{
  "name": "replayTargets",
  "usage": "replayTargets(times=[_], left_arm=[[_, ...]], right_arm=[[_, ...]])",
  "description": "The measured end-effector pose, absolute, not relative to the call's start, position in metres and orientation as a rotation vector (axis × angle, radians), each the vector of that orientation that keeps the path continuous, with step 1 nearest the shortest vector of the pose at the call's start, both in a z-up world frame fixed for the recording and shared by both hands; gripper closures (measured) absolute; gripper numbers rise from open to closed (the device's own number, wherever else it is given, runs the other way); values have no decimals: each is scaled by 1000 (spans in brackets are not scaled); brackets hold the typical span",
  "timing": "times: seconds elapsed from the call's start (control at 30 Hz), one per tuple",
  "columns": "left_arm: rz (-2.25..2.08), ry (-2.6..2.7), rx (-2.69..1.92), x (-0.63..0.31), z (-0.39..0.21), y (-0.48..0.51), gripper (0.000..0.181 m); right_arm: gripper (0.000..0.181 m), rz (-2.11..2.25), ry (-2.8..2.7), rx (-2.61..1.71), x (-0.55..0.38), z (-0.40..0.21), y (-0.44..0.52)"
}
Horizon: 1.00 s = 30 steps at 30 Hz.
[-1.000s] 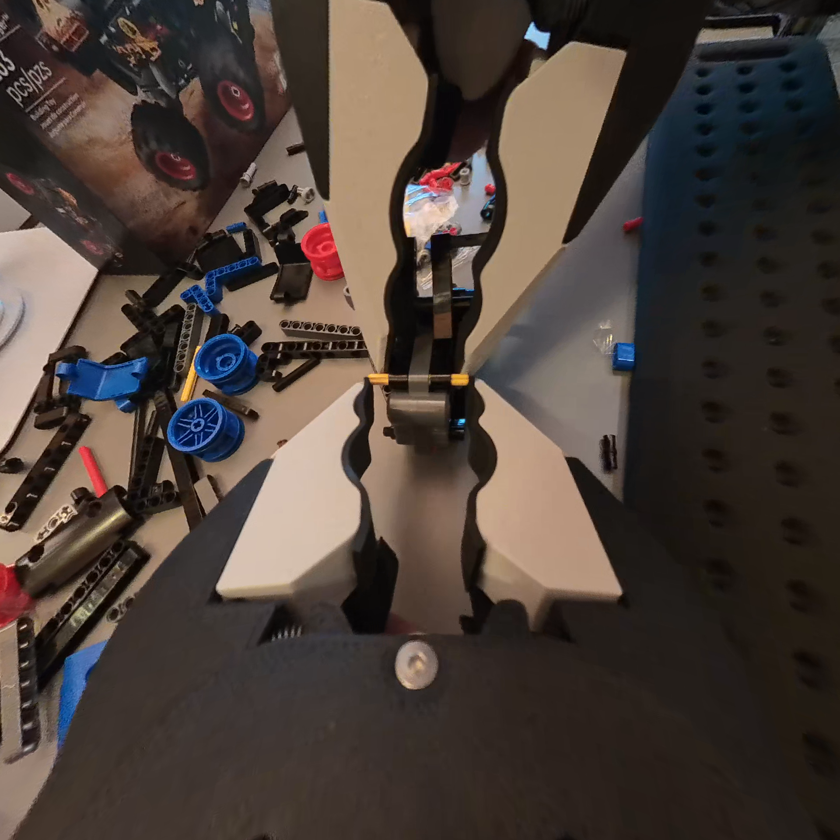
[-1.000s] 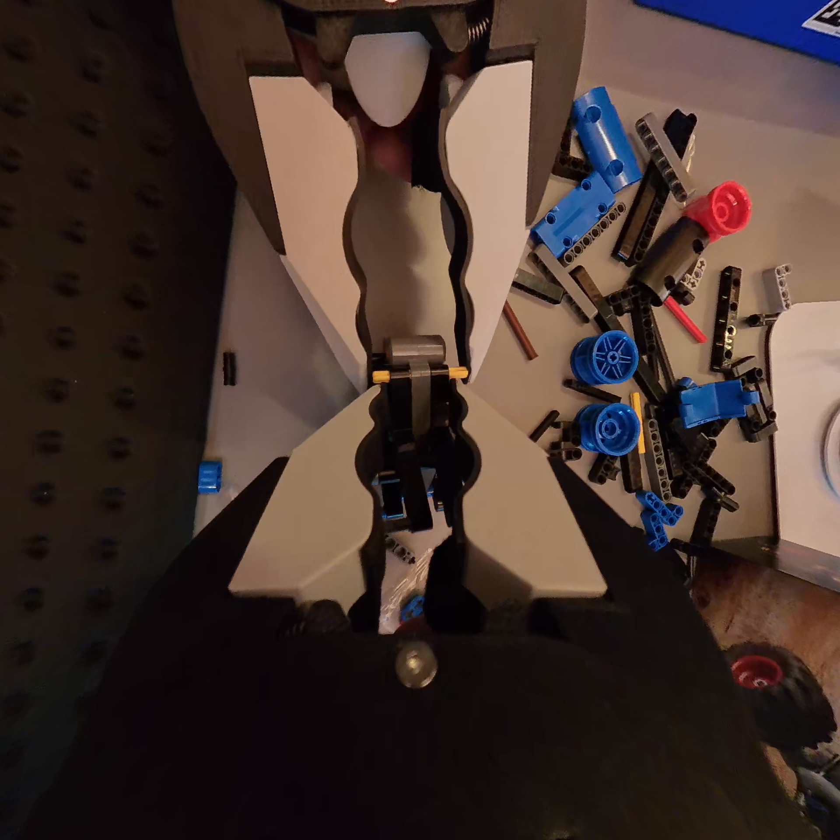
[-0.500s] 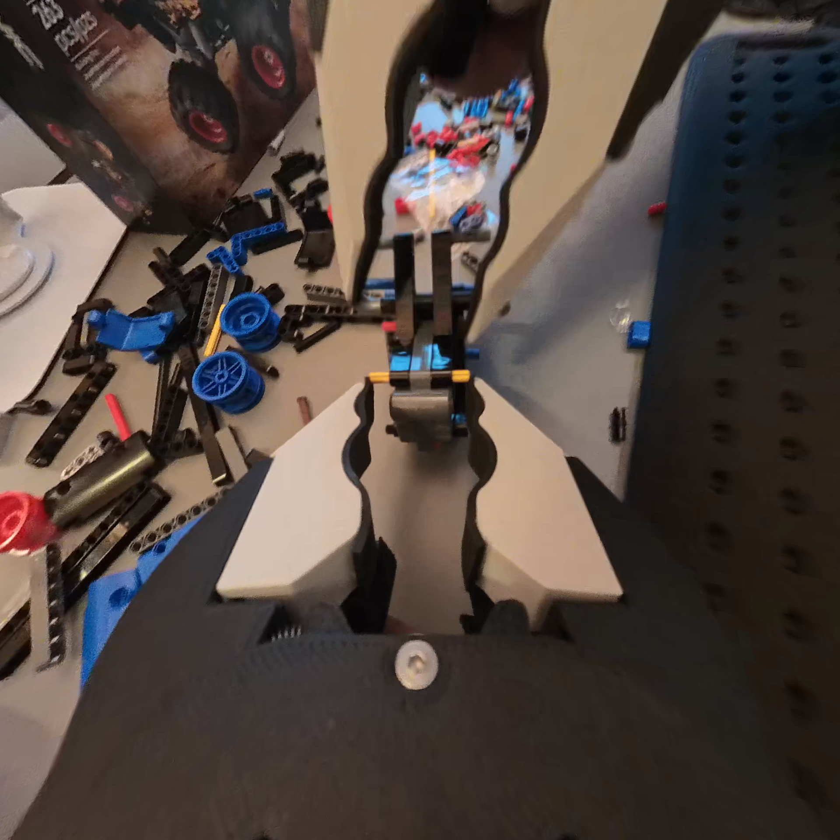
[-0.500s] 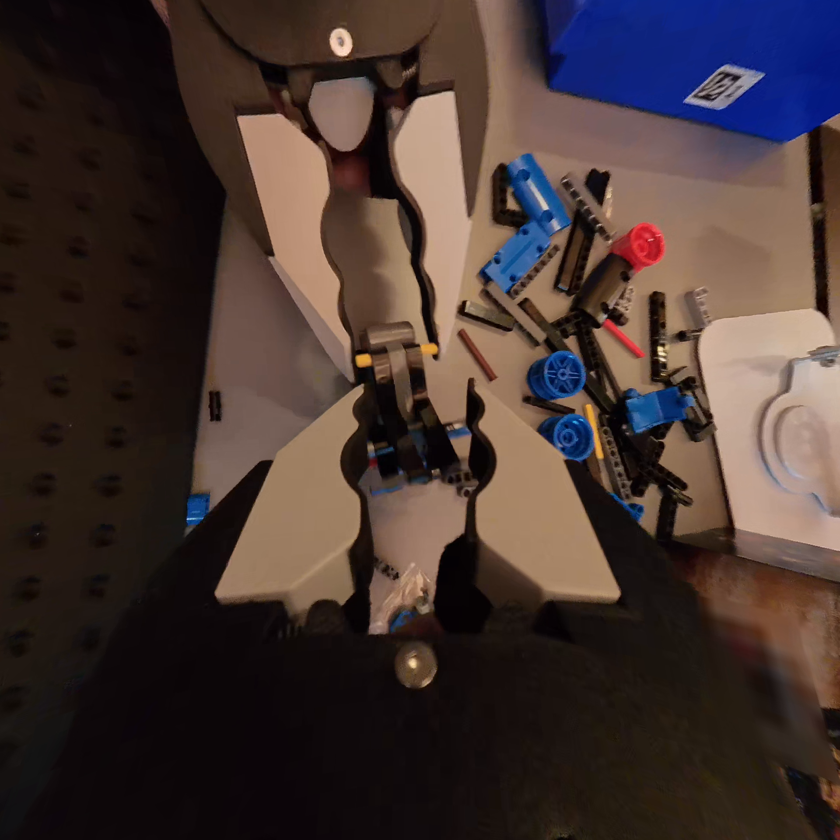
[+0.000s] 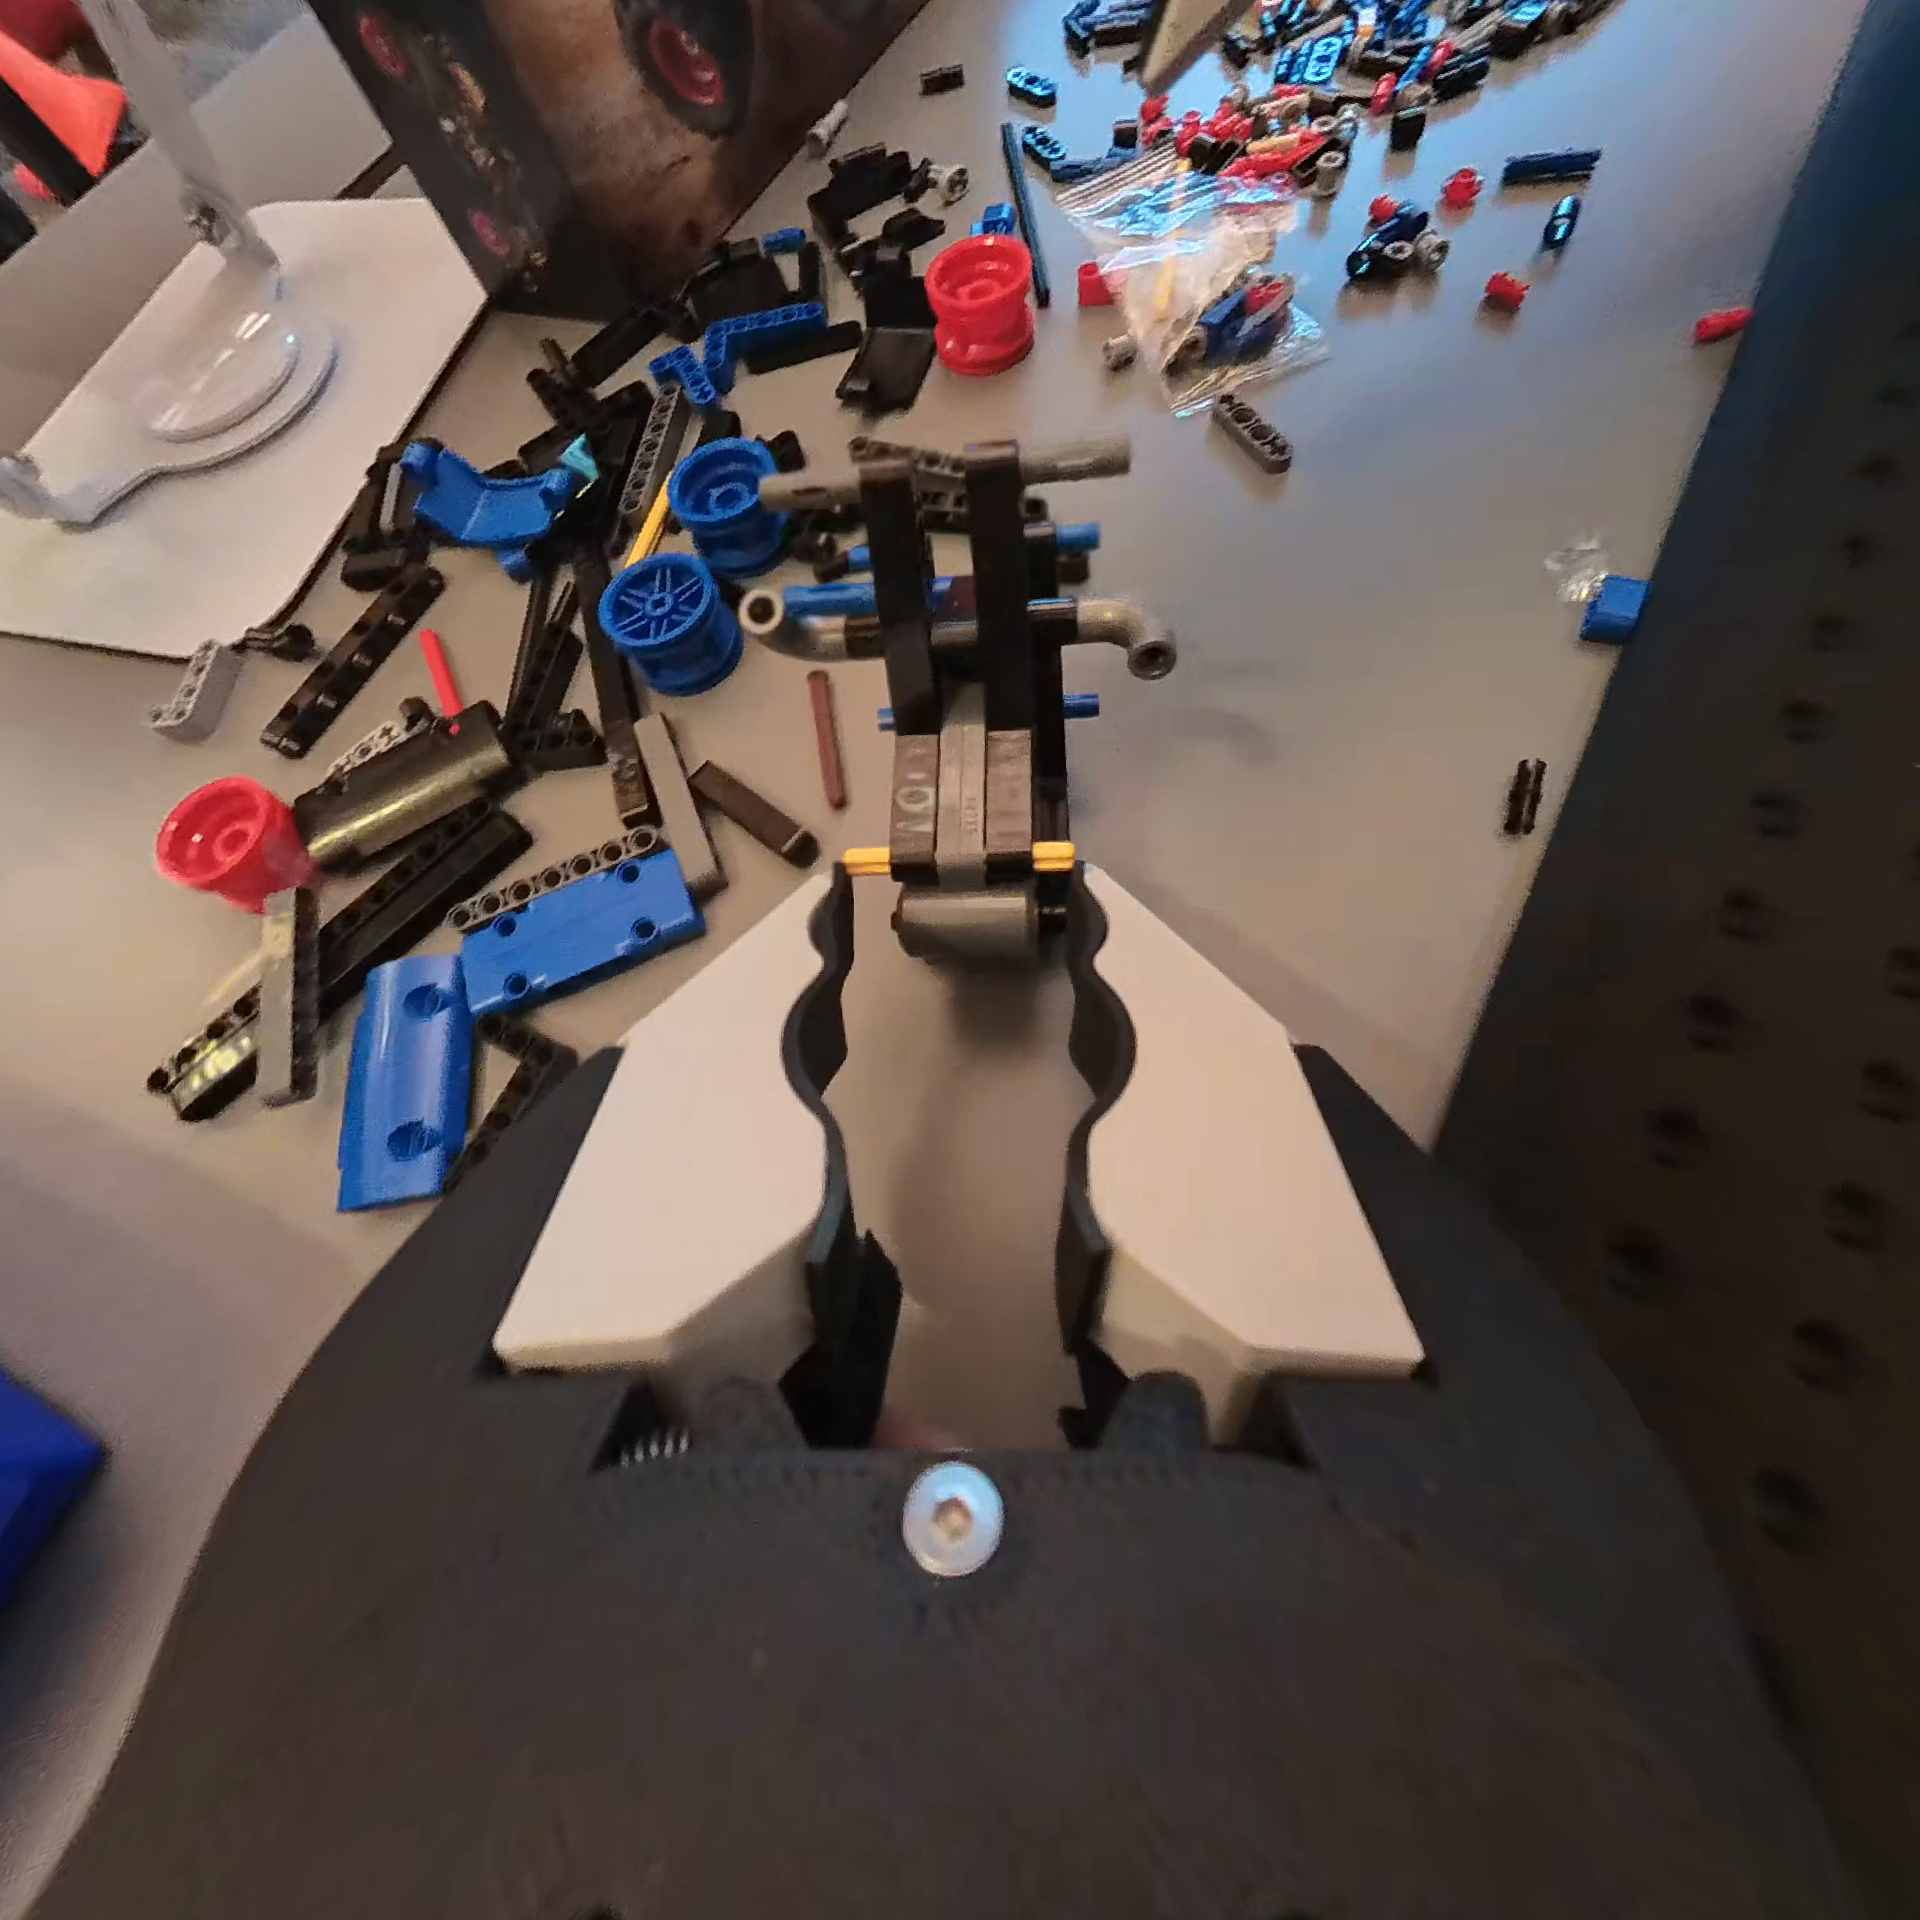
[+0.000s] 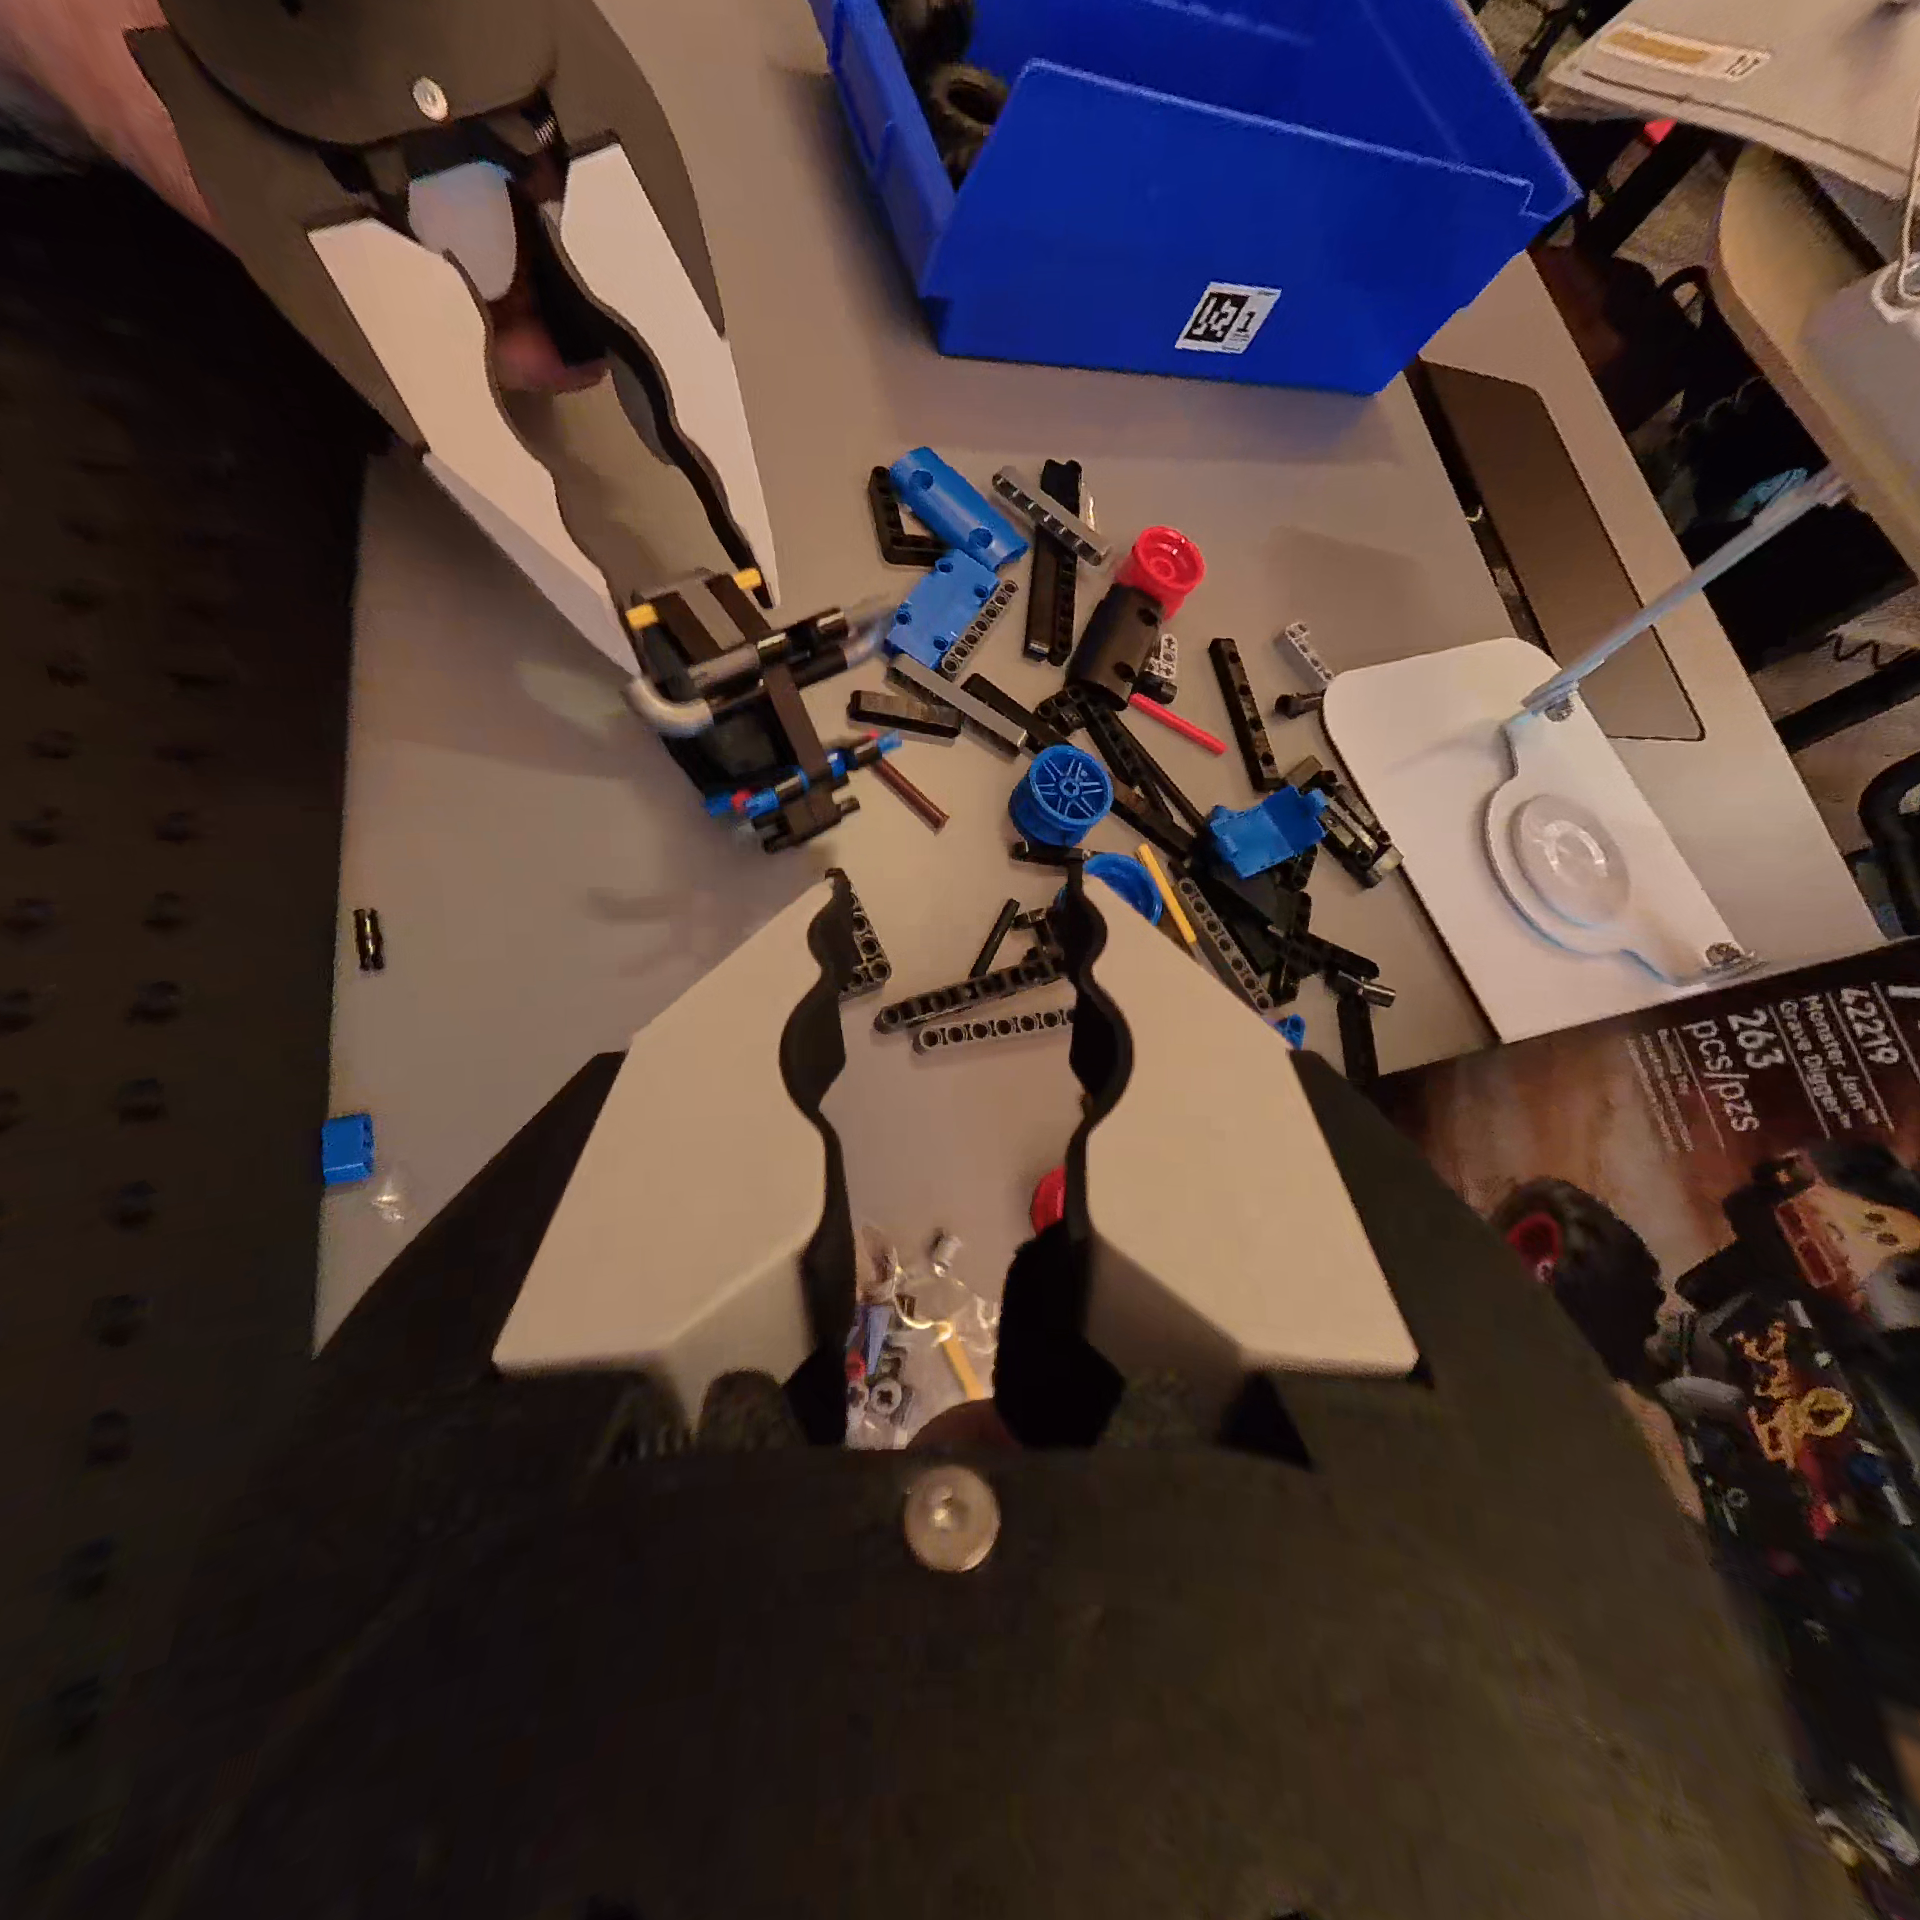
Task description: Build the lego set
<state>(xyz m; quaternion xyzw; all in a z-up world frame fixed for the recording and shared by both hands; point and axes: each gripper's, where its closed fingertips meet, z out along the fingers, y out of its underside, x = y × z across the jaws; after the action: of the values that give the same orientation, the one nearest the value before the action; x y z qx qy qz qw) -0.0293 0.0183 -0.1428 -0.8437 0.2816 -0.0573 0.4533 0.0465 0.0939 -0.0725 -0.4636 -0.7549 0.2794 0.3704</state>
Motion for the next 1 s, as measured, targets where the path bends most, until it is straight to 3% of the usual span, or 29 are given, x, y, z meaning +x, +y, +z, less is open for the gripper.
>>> replayTargets(times=[0.6,0.77,1.0], left_arm=[[-33,622,-2158,-76,-146,-14,149],[-47,631,-2178,-74,-146,-21,136],[-108,645,-2168,-61,-142,-29,139]], right_arm=[[147,714,-1889,-1252,48,-101,121],[149,688,-1868,-1254,49,-103,128],[149,624,-1864,-1284,54,-116,143]])
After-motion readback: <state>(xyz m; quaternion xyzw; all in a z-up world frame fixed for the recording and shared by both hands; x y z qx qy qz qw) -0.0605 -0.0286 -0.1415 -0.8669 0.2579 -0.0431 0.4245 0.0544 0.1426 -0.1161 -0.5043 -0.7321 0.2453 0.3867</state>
